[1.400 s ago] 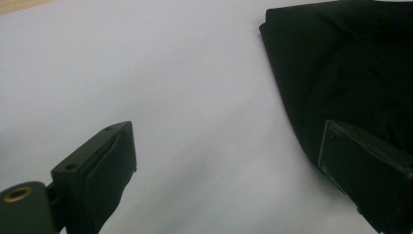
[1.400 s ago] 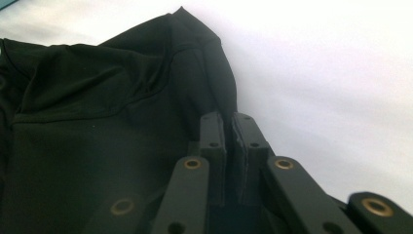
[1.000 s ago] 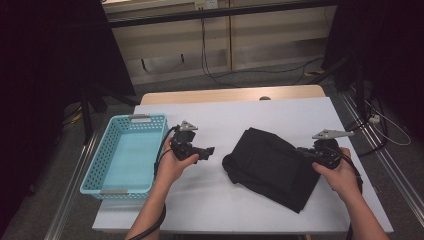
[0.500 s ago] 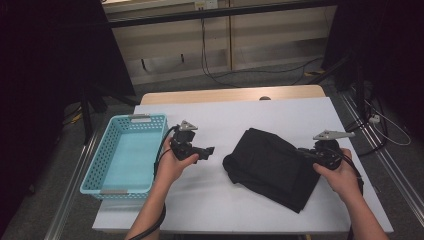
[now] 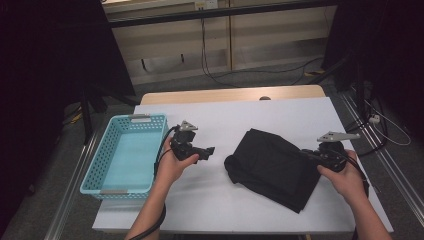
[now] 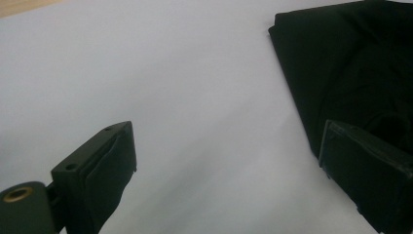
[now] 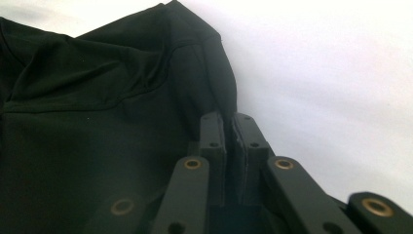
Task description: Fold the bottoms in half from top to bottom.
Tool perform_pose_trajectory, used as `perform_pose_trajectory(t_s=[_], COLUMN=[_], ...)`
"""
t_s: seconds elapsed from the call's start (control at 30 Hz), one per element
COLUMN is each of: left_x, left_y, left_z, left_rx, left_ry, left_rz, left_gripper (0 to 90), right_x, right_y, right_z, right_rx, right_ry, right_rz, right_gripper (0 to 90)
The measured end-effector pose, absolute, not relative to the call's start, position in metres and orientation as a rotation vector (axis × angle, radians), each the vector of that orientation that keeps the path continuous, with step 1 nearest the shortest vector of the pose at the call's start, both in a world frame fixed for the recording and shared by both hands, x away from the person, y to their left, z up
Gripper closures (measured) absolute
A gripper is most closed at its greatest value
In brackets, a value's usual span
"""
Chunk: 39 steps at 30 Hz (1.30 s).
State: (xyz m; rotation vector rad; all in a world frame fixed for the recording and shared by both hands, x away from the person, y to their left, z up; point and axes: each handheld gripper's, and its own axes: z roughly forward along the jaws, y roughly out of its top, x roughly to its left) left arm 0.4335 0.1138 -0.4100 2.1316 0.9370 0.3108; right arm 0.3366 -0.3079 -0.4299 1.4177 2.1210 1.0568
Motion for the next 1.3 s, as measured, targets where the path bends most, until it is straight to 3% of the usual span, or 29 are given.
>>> perform_pose_trajectory(t_s=[0.6,0.63,0.7,0.73,1.2,1.3], left_x=[0.431,0.431,0.431,0.431,0.431,0.431], left_y=[0.115,0.115,0.114,0.114,0.111,0.111], left_z=[-0.408,-0.408,-0.409,-0.409,-0.410,-0.411], left_rx=[2.133,2.132,2.130,2.128,2.138,2.142], left_ry=[0.932,0.932,0.938,0.940,0.927,0.932], left_rz=[0.325,0.328,0.325,0.319,0.314,0.311], left_gripper=[6.6,6.6,6.6,6.6,6.6,6.6], right_x=[0.318,0.317,0.314,0.313,0.308,0.304], right_y=[-0.321,-0.320,-0.314,-0.311,-0.234,-0.221], right_z=[-0.425,-0.424,-0.422,-0.421,-0.440,-0.442], right_rx=[1.423,1.418,1.401,1.400,1.198,1.157], right_ry=[2.119,2.117,2.100,2.085,2.354,2.398], right_rz=[0.973,0.970,0.962,0.967,1.163,1.195], right_gripper=[82.5,79.9,61.3,56.4,64.5,61.0])
